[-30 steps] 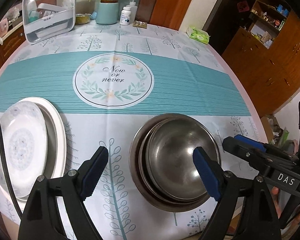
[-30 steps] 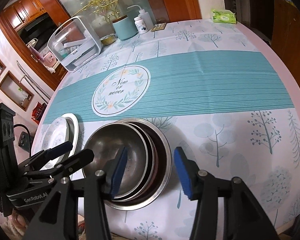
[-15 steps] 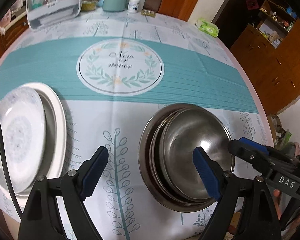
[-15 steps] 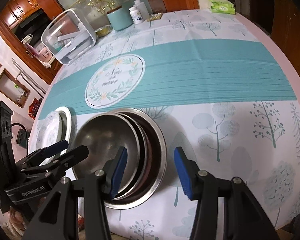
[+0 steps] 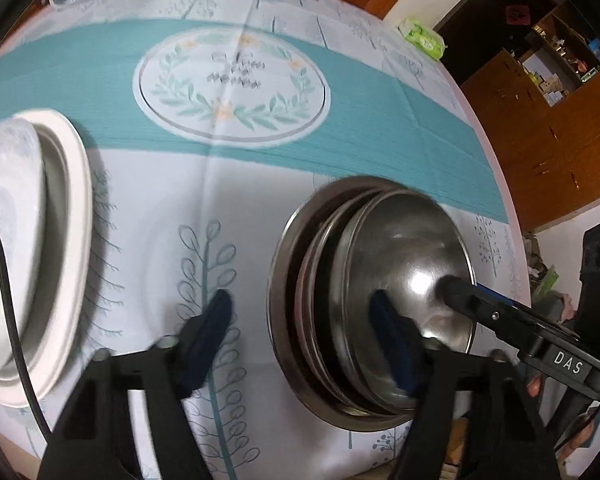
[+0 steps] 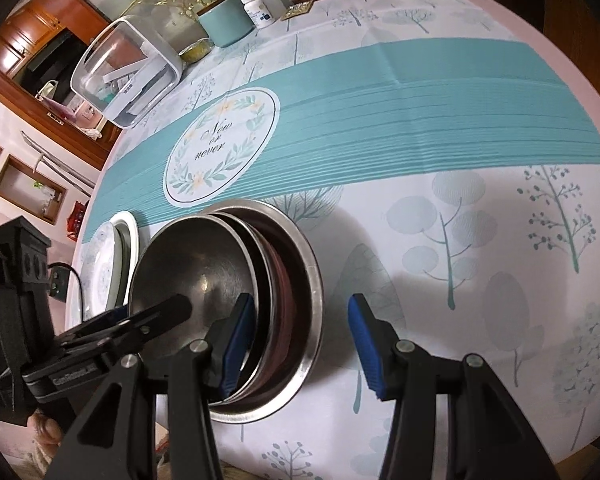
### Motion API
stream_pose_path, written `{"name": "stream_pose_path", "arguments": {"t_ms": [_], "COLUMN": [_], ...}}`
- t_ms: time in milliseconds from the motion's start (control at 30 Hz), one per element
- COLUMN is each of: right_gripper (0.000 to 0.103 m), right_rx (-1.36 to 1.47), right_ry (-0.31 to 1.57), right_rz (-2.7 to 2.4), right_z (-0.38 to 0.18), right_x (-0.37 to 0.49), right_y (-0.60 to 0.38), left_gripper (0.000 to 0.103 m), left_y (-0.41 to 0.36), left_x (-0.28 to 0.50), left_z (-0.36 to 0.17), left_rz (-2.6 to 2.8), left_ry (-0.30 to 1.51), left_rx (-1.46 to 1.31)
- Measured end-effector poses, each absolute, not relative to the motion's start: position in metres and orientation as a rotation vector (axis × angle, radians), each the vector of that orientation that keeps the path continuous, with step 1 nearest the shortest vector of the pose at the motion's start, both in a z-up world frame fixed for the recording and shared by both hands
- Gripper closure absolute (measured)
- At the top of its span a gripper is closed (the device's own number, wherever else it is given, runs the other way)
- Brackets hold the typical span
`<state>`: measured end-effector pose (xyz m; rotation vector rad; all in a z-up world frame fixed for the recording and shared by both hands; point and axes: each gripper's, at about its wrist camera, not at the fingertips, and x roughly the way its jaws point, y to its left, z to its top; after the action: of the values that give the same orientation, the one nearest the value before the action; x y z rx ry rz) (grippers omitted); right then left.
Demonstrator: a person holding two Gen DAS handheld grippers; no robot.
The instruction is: Organize plates and bowls
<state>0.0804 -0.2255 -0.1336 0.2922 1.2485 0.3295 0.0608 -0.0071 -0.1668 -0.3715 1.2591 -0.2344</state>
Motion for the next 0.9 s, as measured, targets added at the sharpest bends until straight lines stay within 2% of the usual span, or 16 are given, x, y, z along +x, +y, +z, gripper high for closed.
{"name": "stream_pose_path", "arguments": {"t_ms": [33, 67, 167, 233, 567, 900], "right_gripper": [0.054, 0.054, 0.055, 0.065, 0.066, 0.066], "right_rx": [0.303, 0.313, 0.345, 0.365, 0.322, 0.219], "right_ry": [1.261, 1.268, 1.289, 1.297, 1.31, 1.219], "right_rz": [0.336, 0.34, 0.355, 0.379, 0.37, 0.494], "right_z": [-0.136, -0.138, -0.142, -0.142, -0.126, -0.069], "right_x": [0.081, 0.081, 0.081, 0.081, 0.078, 0.085], "right_y": [-0.225, -0.225, -0.225, -0.223, -0.21, -0.146], "left_gripper": [0.053, 0.054, 0.067, 0.066, 0.067, 0.066], "left_y": [-0.007, -0.007, -0.009, -0.011, -0.004, 0.056], "left_x": [0.061, 0.061, 0.061, 0.06, 0.055, 0.039], "left_z": [-0.17, -0.172, -0.175, -0.173, -0.159, -0.095], "left_rz": [-0.241, -0.25, -0.285, -0.278, -0.259, -0.173], "left_ry": [1.273, 1.285, 1.29, 1.287, 1.274, 1.106], "left_rx": [-0.38, -0.394, -0.436, -0.42, -0.428, -0.439]}}
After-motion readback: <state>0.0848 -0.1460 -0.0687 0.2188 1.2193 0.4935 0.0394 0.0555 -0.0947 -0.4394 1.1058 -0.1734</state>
